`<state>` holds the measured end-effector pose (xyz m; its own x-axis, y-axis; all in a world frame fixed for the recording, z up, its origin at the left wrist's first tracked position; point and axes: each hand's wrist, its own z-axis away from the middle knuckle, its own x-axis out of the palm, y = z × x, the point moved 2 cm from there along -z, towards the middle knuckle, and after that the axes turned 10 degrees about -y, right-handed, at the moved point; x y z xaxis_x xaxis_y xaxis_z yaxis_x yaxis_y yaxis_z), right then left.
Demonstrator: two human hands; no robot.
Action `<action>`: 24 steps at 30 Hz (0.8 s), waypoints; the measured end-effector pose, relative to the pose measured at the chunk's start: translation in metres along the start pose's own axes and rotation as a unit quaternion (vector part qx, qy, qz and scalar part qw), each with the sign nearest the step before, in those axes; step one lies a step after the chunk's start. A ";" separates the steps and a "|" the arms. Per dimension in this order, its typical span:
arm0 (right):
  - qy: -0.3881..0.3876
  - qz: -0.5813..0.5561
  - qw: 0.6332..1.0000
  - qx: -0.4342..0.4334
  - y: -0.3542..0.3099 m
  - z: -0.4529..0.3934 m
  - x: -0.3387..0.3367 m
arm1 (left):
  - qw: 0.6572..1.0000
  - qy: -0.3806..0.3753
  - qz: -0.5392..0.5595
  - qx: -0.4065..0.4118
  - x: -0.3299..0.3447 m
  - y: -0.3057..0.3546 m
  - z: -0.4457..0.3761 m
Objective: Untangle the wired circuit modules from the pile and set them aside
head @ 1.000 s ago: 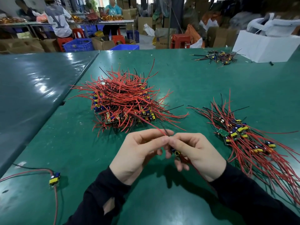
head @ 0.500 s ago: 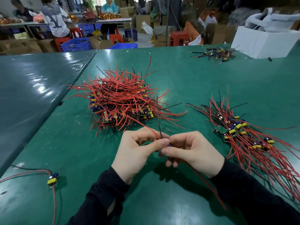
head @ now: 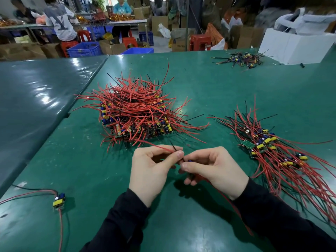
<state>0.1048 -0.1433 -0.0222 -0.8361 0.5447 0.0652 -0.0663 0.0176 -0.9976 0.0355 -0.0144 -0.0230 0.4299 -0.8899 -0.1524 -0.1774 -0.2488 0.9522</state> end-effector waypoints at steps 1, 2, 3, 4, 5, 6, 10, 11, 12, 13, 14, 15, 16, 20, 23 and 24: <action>0.005 0.011 1.000 -0.001 0.000 0.001 0.001 | 1.000 0.001 0.006 -0.004 0.000 0.000 0.000; 0.009 0.027 1.000 -0.004 0.000 0.001 0.003 | 1.000 0.004 0.005 -0.004 0.001 0.000 0.000; 0.014 0.046 0.999 -0.011 0.000 0.002 0.004 | 1.000 0.006 0.002 -0.004 0.002 0.000 0.001; 0.017 0.065 0.998 -0.016 -0.001 0.003 0.005 | 1.000 0.007 0.002 -0.004 0.002 0.001 0.002; 0.019 0.079 0.997 -0.018 -0.002 0.003 0.005 | 1.000 0.006 0.003 -0.005 0.002 0.001 0.002; 0.020 0.082 0.996 -0.016 -0.003 0.003 0.005 | 1.000 0.003 0.011 -0.010 0.001 0.001 0.002; 0.015 0.061 0.998 -0.002 -0.004 0.002 0.003 | 0.997 -0.012 0.072 -0.018 -0.006 0.005 -0.003; 0.013 0.065 0.998 -0.007 -0.004 0.002 0.004 | 0.997 -0.006 0.072 -0.014 -0.007 0.005 -0.003; 0.012 0.075 0.997 -0.014 -0.004 0.003 0.005 | 0.998 0.004 0.068 -0.015 -0.006 0.005 -0.003; 0.014 0.090 0.996 -0.019 -0.003 0.003 0.005 | 0.998 0.014 0.061 -0.018 -0.005 0.005 -0.002; 0.016 0.105 0.994 -0.020 -0.003 0.003 0.006 | 0.998 0.021 0.055 -0.022 -0.004 0.005 -0.001; 0.018 0.114 0.993 -0.018 -0.002 0.003 0.006 | 0.998 0.023 0.054 -0.028 -0.004 0.005 -0.001; 0.019 0.117 0.993 -0.013 -0.002 0.003 0.006 | 0.997 0.019 0.062 -0.034 -0.004 0.006 -0.001; 0.007 0.078 0.997 0.002 -0.006 0.003 0.005 | 0.992 0.008 0.118 -0.038 -0.009 0.009 -0.002; -0.001 0.085 0.996 -0.008 -0.007 0.004 0.008 | 0.991 0.014 0.124 -0.047 -0.008 0.011 -0.002; -0.002 0.092 0.996 -0.007 -0.007 0.005 0.009 | 0.990 0.010 0.128 -0.058 -0.008 0.011 -0.001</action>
<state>0.0955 -0.1427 -0.0149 -0.8358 0.5360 -0.1190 0.0961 -0.0706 -0.9929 0.0313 -0.0091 -0.0110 0.4018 -0.9100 0.1021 -0.1810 0.0304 0.9830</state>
